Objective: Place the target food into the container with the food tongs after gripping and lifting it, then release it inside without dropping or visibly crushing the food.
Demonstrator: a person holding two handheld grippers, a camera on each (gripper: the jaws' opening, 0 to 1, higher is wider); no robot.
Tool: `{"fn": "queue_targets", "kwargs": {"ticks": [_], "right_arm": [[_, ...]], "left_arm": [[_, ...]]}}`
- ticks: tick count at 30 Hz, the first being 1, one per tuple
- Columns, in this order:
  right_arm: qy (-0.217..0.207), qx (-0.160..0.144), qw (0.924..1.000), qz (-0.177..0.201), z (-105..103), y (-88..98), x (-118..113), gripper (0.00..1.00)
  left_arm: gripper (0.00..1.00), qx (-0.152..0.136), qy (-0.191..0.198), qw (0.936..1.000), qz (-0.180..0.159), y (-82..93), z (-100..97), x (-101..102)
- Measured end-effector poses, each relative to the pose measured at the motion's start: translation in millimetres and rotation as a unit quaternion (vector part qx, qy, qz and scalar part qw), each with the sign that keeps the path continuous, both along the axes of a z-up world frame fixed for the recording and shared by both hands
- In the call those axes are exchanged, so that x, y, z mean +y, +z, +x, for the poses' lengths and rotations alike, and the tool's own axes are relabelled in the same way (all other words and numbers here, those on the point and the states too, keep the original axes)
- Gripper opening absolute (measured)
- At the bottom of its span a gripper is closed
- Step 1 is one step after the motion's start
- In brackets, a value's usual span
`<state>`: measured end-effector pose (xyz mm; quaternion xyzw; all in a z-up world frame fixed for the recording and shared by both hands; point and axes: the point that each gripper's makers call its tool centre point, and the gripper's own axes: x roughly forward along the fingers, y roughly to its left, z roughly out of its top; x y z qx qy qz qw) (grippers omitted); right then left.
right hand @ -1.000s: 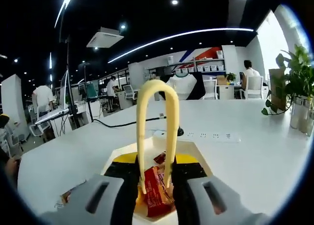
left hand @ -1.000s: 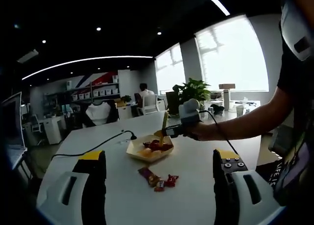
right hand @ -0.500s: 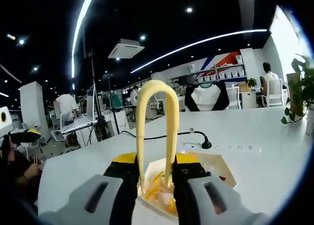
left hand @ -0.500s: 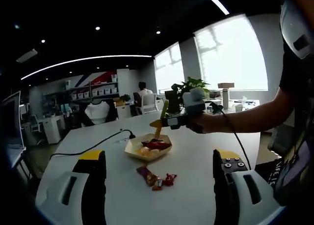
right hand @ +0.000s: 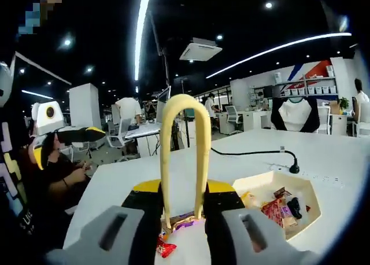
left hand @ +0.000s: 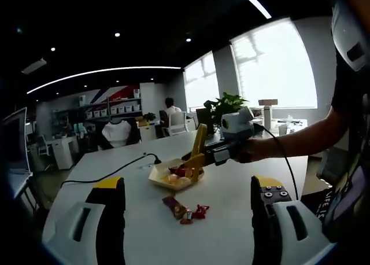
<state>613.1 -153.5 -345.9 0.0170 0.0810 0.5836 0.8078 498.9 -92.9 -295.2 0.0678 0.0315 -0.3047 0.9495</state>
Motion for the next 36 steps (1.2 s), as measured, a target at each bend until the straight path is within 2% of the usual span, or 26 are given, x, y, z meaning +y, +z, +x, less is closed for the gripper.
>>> {"fn": "queue_targets", "kwargs": {"ticks": [3, 5, 9, 11, 12, 14, 18, 22, 27, 31, 36], "right_arm": [[0.05, -0.016, 0.9986, -0.007, -17.9, -4.2, 5.9, 0.24], [0.085, -0.001, 0.9964, -0.007, -30.2, -9.8, 10.1, 0.24], [0.103, 0.009, 0.9944, -0.022, -32.8, -25.1, 14.3, 0.24], [0.099, 0.0, 0.9946, -0.029, -29.8, -30.4, 13.9, 0.24], [0.093, 0.0, 0.9954, -0.022, -26.8, -29.8, 13.0, 0.24], [0.108, 0.046, 0.993, 0.001, -30.9, -29.8, 12.6, 0.24], [0.127, 0.032, 0.9906, -0.041, -35.3, -47.8, 11.5, 0.24], [0.137, 0.031, 0.9882, -0.06, -38.4, -58.2, 13.6, 0.24], [0.154, 0.0, 0.9843, -0.086, -40.9, -63.4, 16.2, 0.24], [0.17, -0.03, 0.9774, -0.122, -43.7, -71.2, 14.7, 0.24], [0.175, -0.035, 0.9754, -0.129, -49.2, -72.4, 16.3, 0.24]], "left_arm": [[0.95, 0.002, -0.002, 1.0, 0.001, -1.0, -1.1, -0.5], [0.95, 0.002, -0.002, 1.0, 0.002, -1.0, -1.4, -0.4], [0.95, 0.001, 0.0, 1.0, 0.0, 0.5, -1.1, 0.6], [0.95, -0.001, 0.001, 1.0, 0.0, 2.0, -1.8, 1.2], [0.95, -0.002, 0.002, 1.0, 0.002, 2.1, -2.1, 2.0], [0.95, 0.0, 0.003, 1.0, 0.005, 0.4, -2.5, 3.2], [0.95, 0.003, 0.01, 0.9999, 0.002, -1.5, -3.4, 7.9], [0.95, 0.005, 0.014, 0.9999, 0.0, -3.1, -3.4, 10.0], [0.95, 0.007, 0.01, 0.9999, 0.004, -4.3, -2.2, 7.8], [0.95, 0.007, 0.011, 0.9999, 0.002, -3.6, -1.6, 7.0], [0.95, 0.007, 0.01, 0.9999, 0.002, -2.6, -1.6, 6.2]]}}
